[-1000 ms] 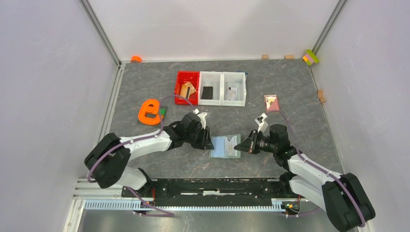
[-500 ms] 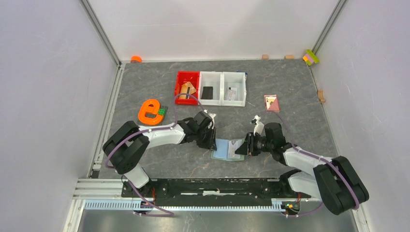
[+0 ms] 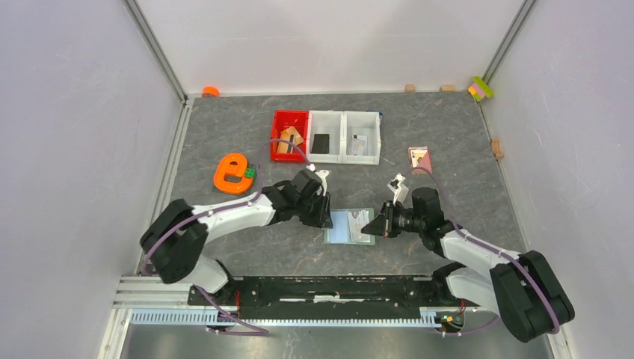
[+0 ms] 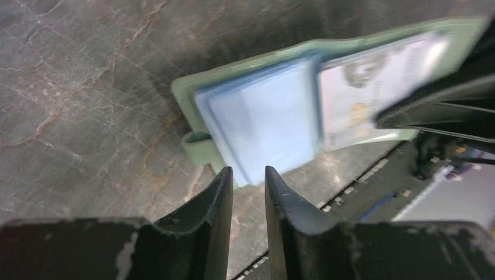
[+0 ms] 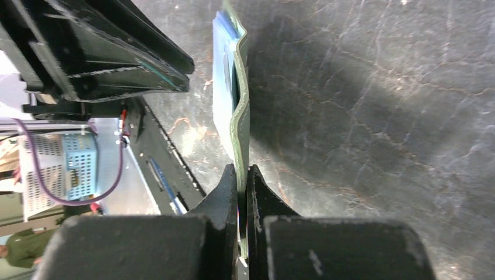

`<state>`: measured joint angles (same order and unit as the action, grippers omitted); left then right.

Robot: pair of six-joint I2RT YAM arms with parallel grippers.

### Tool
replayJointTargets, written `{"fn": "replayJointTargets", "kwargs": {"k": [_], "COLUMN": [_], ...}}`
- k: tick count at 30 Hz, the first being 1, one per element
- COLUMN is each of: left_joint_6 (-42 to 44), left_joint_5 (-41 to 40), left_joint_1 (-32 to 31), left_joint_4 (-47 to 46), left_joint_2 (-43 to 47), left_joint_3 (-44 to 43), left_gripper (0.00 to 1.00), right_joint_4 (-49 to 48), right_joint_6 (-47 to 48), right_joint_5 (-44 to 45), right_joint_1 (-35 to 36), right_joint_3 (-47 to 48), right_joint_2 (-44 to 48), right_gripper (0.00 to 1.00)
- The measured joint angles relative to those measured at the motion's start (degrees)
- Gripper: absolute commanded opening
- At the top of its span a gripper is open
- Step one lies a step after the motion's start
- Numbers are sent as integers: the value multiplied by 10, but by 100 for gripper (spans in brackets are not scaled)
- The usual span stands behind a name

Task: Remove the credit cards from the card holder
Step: Remove the credit card from the card holder.

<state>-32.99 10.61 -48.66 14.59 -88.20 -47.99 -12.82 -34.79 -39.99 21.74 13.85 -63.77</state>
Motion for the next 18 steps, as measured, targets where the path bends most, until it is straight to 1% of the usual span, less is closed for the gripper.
{"fn": "replayJointTargets", "kwargs": {"k": [3, 7, 11, 18], "left_joint_6": [-7, -36, -63, -108], "left_joint_5": [9, 44, 78, 129], "left_joint_1": [0, 0, 2, 14], "left_joint_4": [-18, -98, -164, -254], "left_joint_2": [53, 112, 120, 118], "left_joint_3": [13, 47, 70, 94], "left_gripper": [36, 37, 37, 38], "right_joint_4": [-24, -55, -94, -150], "right_joint_6": [-37, -81, -116, -158], "right_joint_5": [-14, -32, -56, -91], "right_joint_1": [0, 0, 0, 0], "right_joint_3": [-16, -19, -19, -25], "right_joint_2": [19, 44, 52, 64], "right_gripper": [0, 0, 0, 0]}}
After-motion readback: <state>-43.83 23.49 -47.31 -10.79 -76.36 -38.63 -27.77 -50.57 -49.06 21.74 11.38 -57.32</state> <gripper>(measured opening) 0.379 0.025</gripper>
